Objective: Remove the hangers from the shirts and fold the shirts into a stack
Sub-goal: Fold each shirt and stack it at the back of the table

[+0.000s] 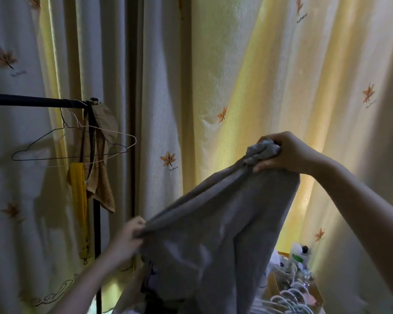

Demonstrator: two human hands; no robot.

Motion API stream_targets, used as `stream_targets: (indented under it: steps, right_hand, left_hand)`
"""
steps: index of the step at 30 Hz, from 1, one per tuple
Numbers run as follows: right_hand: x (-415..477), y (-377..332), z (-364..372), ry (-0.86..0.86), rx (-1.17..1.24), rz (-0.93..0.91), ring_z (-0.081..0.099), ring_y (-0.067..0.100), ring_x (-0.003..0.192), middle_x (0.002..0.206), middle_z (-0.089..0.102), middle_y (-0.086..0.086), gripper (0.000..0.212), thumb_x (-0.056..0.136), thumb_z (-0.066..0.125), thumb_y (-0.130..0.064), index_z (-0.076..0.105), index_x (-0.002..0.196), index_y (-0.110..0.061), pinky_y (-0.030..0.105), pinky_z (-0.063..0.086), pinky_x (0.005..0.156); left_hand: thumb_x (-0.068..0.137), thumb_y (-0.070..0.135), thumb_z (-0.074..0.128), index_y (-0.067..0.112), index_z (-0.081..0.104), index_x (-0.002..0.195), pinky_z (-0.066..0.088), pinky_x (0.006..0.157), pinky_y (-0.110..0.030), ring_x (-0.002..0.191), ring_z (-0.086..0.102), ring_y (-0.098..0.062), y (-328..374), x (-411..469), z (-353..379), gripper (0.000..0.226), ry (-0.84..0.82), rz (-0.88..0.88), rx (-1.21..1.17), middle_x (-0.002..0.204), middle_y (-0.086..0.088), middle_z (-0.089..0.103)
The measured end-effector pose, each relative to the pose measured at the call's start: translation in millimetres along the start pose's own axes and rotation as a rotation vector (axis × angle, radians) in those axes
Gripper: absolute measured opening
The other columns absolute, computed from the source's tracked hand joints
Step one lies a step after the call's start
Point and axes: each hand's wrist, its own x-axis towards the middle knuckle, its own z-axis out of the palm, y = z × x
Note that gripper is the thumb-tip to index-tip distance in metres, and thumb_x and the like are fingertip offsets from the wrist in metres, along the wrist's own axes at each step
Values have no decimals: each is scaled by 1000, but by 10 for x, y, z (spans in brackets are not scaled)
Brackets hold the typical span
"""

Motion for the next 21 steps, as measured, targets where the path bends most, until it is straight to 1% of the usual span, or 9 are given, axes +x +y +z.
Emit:
stream_targets:
  steps: [2,3,5,8,10,13,15,17,21]
  right_hand:
    - [-29,120,21,-127,-122,71,66,9,78,78,70,-6,23,64,84,-34,68,79,-25,20,53,71]
    - [-21,174,46,-109,-165,97,66,12,78,77,70,-4,19,68,82,-31,68,78,-23,23,53,70]
    - [45,246,53,67,-200,107,65,18,76,76,69,1,12,78,75,-27,68,79,-18,21,50,63]
    - [219,237,-2,360,-148,125,60,20,77,82,66,4,4,87,65,-19,66,90,-16,14,43,60]
    - [365,175,-45,489,-42,120,55,13,76,81,63,-2,8,89,61,-13,63,94,-19,5,39,59]
    - [585,32,-131,620,53,81,50,12,77,85,59,-1,14,90,58,-9,61,100,-18,0,34,53]
    - [707,-38,-201,702,74,57,51,15,82,91,58,2,14,90,56,-9,59,104,-11,10,37,56]
    - [799,-83,-255,769,84,40,50,15,84,92,56,4,15,90,53,-8,55,105,-5,22,36,62]
    - [875,-138,-293,821,39,1,50,16,86,95,56,3,16,91,51,-10,53,108,-7,29,37,68]
  left_hand:
    - [85,-6,55,19,61,86,51,70,-29,82,58,-8,65,159,-406,26,150,18,98,88,1,61]
    - [85,-6,54,19,61,87,52,72,-33,85,58,-11,131,235,-586,26,199,34,110,91,1,60]
    - [84,-9,54,17,61,87,53,72,-38,86,56,-12,296,371,-868,27,286,91,114,93,3,58]
    - [86,-5,55,19,61,89,46,70,-28,84,52,-7,593,521,-1206,25,431,201,42,89,8,54]
    - [87,-2,57,18,61,93,41,71,-20,84,50,-3,785,604,-1366,21,497,241,-1,89,8,54]
    - [87,-1,58,12,62,104,42,81,-24,97,51,-12,967,696,-1486,21,580,265,-82,101,-1,57]
    - [87,3,62,13,62,108,42,78,-18,97,52,-11,1030,726,-1522,23,653,293,-114,102,0,58]
    - [87,8,64,18,62,105,40,71,-10,87,52,1,1061,744,-1553,21,714,340,-143,96,8,59]
    - [89,14,62,28,59,98,44,65,-7,81,53,17,1023,737,-1570,17,713,425,-163,86,20,57]
